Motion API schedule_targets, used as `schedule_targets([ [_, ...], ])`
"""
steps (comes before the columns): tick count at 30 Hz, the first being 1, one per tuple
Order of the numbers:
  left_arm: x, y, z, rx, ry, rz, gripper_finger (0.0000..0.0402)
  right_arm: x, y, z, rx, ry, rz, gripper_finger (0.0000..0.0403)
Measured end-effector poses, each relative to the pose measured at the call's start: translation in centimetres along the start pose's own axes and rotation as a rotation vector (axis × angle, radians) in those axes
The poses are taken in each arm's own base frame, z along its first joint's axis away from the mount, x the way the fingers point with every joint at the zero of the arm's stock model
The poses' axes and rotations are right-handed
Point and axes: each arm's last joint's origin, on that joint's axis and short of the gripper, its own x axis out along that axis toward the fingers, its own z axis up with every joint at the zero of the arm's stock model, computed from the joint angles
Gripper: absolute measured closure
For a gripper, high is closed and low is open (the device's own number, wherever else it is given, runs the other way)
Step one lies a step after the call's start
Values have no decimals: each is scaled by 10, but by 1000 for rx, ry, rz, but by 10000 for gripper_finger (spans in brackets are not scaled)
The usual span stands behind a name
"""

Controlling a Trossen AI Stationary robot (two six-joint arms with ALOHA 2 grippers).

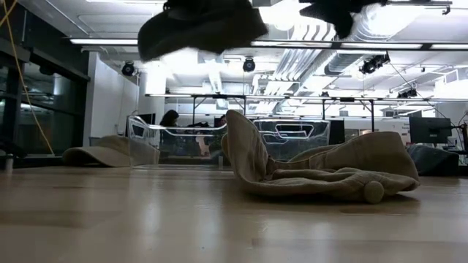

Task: Pick & Place hat
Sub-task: Put the bottom gray cap into the left transparent bin

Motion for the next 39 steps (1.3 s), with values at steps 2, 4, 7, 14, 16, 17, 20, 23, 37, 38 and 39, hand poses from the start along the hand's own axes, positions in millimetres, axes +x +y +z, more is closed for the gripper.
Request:
schedule_targets([
  [2,3,1,0,1,13,6,401,15,5,2,-50,77,31,215],
  [4,4,7,-2,-12,33,21,401,27,10,4,-106,141,73,188],
  [7,1,18,0,-50,13,16,401,41,19,11,-235,197,118,158],
  [14,-6,54,1,-165,3,-96,401,58,41,22,-645,291,67,148],
  [16,-8,62,0,-191,-6,-133,401,61,46,23,-747,303,53,147],
  [17,-9,66,0,-201,-11,-145,401,63,49,22,-788,305,43,147],
  [20,-12,74,1,-222,-31,-184,401,67,54,15,-884,332,22,146],
  [23,-14,79,0,-236,-37,-196,401,70,58,11,-910,343,-12,147],
  [37,-15,81,1,-222,-45,-214,401,86,64,11,-867,245,-68,150],
  [38,-15,81,1,-222,-47,-214,401,86,64,11,-863,239,-65,152],
  [39,-15,81,1,-226,-46,-214,401,86,64,12,-860,232,-68,155],
])
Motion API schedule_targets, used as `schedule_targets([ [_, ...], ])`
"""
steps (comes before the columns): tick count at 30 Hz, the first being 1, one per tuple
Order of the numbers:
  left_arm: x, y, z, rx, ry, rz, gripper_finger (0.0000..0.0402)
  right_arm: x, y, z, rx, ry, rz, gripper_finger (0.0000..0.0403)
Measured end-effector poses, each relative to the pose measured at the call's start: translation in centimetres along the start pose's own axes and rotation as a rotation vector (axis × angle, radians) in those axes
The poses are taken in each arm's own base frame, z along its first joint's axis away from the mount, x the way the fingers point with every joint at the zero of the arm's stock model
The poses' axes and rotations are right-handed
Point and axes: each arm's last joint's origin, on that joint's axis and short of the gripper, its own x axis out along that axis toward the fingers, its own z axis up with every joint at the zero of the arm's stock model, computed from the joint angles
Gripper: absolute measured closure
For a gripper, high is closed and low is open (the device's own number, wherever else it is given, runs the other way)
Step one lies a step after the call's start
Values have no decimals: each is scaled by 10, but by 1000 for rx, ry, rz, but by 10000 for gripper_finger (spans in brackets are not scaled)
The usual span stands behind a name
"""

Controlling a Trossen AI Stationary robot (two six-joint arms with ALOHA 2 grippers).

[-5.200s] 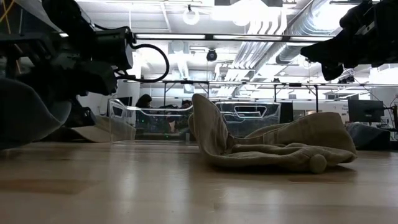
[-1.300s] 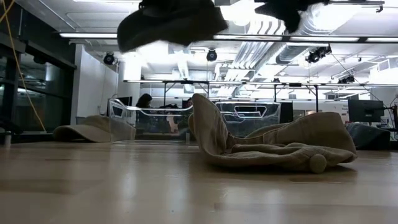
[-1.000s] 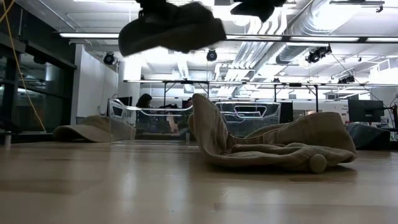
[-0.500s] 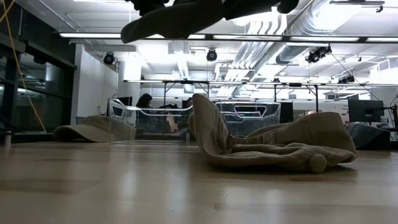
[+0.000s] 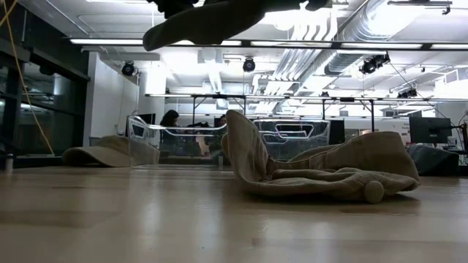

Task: Pick & Place hat
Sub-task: Put the bottom gray cap into the left transparent bin

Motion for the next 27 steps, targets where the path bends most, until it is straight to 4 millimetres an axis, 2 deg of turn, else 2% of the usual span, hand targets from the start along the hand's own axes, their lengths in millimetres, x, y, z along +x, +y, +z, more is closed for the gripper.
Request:
schedule_targets([
  [5,0,0,0,-7,0,-7,401,0,-1,1,13,-11,-16,182],
  [12,0,-1,1,-11,-4,-19,401,3,-6,-2,47,-26,13,254],
  [16,0,-1,1,-11,-8,-28,401,3,-8,1,60,-51,1,303],
  [21,0,-1,2,-9,-14,-24,401,3,-9,3,110,-82,-1,388],
  [27,0,0,2,-11,-17,11,388,4,-10,3,180,-101,28,397],
])
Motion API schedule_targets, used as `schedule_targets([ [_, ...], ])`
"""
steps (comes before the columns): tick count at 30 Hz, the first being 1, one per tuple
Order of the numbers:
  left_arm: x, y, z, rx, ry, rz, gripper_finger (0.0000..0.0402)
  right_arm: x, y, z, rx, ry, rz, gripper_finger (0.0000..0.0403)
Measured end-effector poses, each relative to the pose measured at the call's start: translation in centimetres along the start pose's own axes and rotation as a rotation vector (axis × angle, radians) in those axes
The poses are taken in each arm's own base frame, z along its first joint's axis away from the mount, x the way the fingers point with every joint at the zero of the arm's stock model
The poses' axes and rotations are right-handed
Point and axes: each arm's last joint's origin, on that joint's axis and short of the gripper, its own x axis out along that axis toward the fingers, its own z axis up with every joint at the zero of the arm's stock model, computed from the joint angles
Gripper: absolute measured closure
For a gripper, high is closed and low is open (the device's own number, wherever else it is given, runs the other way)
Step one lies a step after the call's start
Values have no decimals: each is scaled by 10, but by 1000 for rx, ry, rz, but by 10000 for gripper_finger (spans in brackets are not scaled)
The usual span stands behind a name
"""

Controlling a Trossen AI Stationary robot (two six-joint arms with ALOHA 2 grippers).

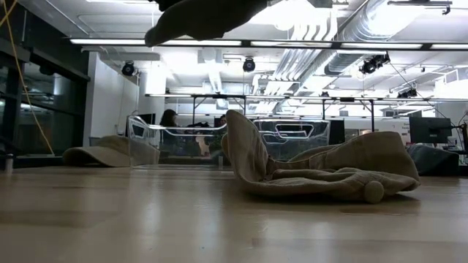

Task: Pick & Place hat
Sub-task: Put the bottom gray cap into the left transparent bin

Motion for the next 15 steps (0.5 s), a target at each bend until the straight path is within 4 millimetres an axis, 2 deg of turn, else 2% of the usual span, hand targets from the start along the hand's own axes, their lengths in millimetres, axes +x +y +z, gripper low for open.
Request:
schedule_targets([
  [7,0,1,2,8,-22,31,354,1,-2,-1,77,-7,16,399],
  [15,0,2,6,2,-67,93,251,3,-6,-3,118,-3,12,401],
])
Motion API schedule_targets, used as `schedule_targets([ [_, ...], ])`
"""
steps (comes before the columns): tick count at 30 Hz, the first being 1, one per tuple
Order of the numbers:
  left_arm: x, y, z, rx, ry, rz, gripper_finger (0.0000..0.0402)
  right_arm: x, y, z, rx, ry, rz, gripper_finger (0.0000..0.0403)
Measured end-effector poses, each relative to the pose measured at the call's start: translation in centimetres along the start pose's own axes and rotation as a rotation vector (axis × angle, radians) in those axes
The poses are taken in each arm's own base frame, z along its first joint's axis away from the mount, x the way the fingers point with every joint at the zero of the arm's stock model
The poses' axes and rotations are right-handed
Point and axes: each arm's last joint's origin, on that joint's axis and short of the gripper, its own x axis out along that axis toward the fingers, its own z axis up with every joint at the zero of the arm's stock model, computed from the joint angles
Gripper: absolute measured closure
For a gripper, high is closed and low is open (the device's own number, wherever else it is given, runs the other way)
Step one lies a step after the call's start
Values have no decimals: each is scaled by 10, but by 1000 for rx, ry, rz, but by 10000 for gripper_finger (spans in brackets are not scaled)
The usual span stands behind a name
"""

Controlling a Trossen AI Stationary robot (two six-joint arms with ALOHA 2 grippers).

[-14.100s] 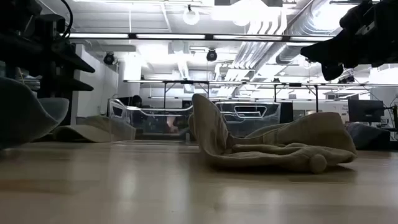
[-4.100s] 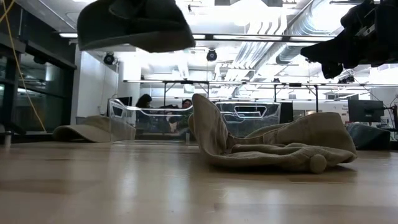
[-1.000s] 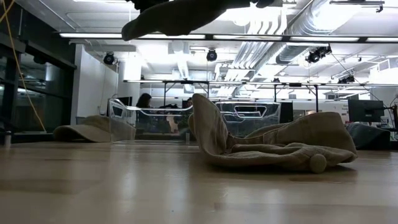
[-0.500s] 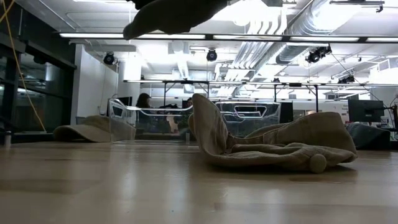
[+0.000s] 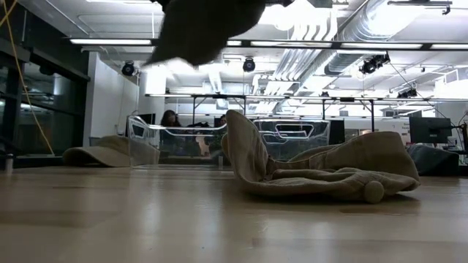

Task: Pick & Place hat
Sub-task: Put the bottom gray cap into the left transparent bin

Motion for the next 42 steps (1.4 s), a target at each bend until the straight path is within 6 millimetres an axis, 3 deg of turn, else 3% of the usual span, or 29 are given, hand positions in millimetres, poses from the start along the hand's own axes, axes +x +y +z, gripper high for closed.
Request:
schedule_targets([
  [7,0,2,0,-29,-9,67,185,4,-9,-3,77,15,-38,402],
  [13,-3,2,-1,-74,-16,98,181,15,-11,-9,116,48,-96,402],
  [19,-7,13,-1,-120,-23,225,181,17,-14,2,105,29,-108,403],
  [25,-9,37,-2,-208,22,151,181,11,-17,14,41,56,-45,403],
  [29,-16,51,-1,-295,16,44,181,5,-20,22,-57,129,-127,403],
  [42,-22,55,2,-430,3,-136,181,-9,-80,60,-151,132,-474,402],
])
